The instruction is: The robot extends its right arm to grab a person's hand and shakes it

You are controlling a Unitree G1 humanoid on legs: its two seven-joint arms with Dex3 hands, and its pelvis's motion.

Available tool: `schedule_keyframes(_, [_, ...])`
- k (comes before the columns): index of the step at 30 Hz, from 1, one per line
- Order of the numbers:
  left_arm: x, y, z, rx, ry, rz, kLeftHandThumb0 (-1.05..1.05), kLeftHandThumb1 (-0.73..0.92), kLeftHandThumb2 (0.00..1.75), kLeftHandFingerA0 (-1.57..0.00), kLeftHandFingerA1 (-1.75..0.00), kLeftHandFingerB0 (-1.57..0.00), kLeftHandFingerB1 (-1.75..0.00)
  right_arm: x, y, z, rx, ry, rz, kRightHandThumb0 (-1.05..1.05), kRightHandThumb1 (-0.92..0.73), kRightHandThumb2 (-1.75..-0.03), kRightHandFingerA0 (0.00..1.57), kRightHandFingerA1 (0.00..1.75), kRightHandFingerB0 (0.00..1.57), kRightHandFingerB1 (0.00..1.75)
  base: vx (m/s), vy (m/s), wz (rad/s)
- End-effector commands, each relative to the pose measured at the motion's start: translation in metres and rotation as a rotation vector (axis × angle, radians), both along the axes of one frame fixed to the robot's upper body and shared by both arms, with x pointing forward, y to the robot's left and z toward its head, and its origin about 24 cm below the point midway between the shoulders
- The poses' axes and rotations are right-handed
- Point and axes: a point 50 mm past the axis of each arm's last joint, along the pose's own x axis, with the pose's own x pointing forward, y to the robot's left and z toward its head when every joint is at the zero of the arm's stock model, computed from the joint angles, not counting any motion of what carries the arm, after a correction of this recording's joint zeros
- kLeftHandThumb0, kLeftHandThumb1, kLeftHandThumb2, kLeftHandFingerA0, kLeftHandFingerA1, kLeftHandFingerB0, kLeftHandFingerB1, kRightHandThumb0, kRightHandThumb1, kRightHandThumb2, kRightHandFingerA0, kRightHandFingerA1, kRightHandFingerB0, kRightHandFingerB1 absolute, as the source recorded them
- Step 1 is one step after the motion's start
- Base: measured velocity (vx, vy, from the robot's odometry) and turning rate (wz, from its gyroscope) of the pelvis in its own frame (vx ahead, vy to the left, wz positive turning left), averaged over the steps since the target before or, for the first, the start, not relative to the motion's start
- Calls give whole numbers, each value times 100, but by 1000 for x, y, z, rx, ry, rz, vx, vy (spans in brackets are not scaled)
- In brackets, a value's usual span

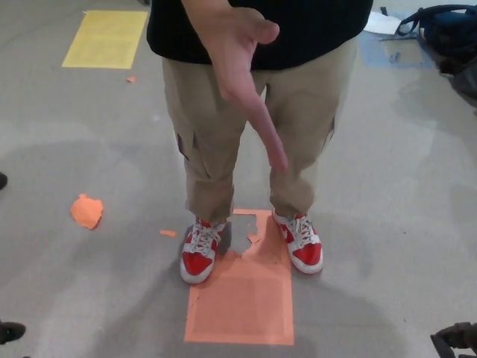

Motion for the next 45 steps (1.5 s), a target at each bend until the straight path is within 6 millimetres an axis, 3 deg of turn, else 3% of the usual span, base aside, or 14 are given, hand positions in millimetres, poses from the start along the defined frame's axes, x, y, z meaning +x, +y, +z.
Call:
schedule_keyframes(1, [-7,6,2,-7,16,-51,-27,59,108,-10,-51,-9,-50,19,12,13,84,-177,3,-75,-73,-94,2,17,0,19,0,0,0])
schedule_keyframes(2, [-7,6,2,-9,16,-53,-27,59,108,-10,-51,-9,-50,27,17,18,76,-220,4,-75,-73,-94,2,17,0,19,0,0,0])
schedule_keyframes(3, [-8,6,1,-10,14,-55,-48,80,64,-29,-37,-21,-32,33,20,25,83,-265,22,-75,-89,-66,0,16,0,18,0,0,0])
schedule_keyframes(4, [-8,5,1,-16,11,-52,-26,60,109,-11,-51,-9,-50,45,28,39,95,-351,61,-86,-77,-108,0,15,0,13,0,0,0])
schedule_keyframes(5, [-7,4,1,-21,8,-49,-47,81,64,-29,-37,-21,-32,59,43,66,109,-485,126,-84,-77,-107,0,18,0,13,0,0,0])
schedule_keyframes(11, [-7,6,2,1,2,-53,-45,82,64,-31,-37,-22,-32,73,83,143,72,-745,293,-91,-78,-111,1,23,0,12,0,0,0])
schedule_keyframes(12, [-7,6,2,-18,-1,-39,-47,81,64,-29,-37,-22,-32,73,98,176,82,-830,343,-89,-77,-110,0,21,0,15,0,0,0])
schedule_keyframes(13, [-8,7,2,-27,2,-32,-26,60,109,-10,-51,-9,-50,71,106,195,90,-883,372,-88,-76,-108,1,24,0,16,0,0,0])
schedule_keyframes(14, [-9,7,1,-28,7,-30,-26,60,109,-10,-51,-9,-50,70,110,201,94,-902,381,-88,-76,-108,1,24,0,16,0,0,0])
schedule_keyframes(15, [-10,7,1,-21,8,-37,-47,82,64,-30,-37,-23,-32,70,115,212,94,-920,399,-88,-76,-108,0,18,0,16,0,0,0])
schedule_keyframes(21, [-14,6,-2,1,14,-47,-47,82,64,-33,-39,-22,-32,74,148,267,46,-1010,542,-92,-78,-112,0,20,0,15,0,0,0])
schedule_keyframes(43, [-22,8,-5,-14,10,-14,-50,81,64,-34,-39,-26,-33,73,237,295,-106,-1004,724,-91,-70,-112,0,28,0,21,0,0,0])
schedule_keyframes(44, [-21,8,-5,-11,11,-16,-51,81,64,-34,-39,-25,-33,74,240,295,-110,-992,727,-94,-89,-67,0,30,0,14,0,0,0])
schedule_keyframes(45, [-21,8,-5,-9,12,-19,-52,82,64,-33,-38,-25,-33,76,243,292,-125,-964,740,-97,-71,-113,0,22,0,15,0,0,0])
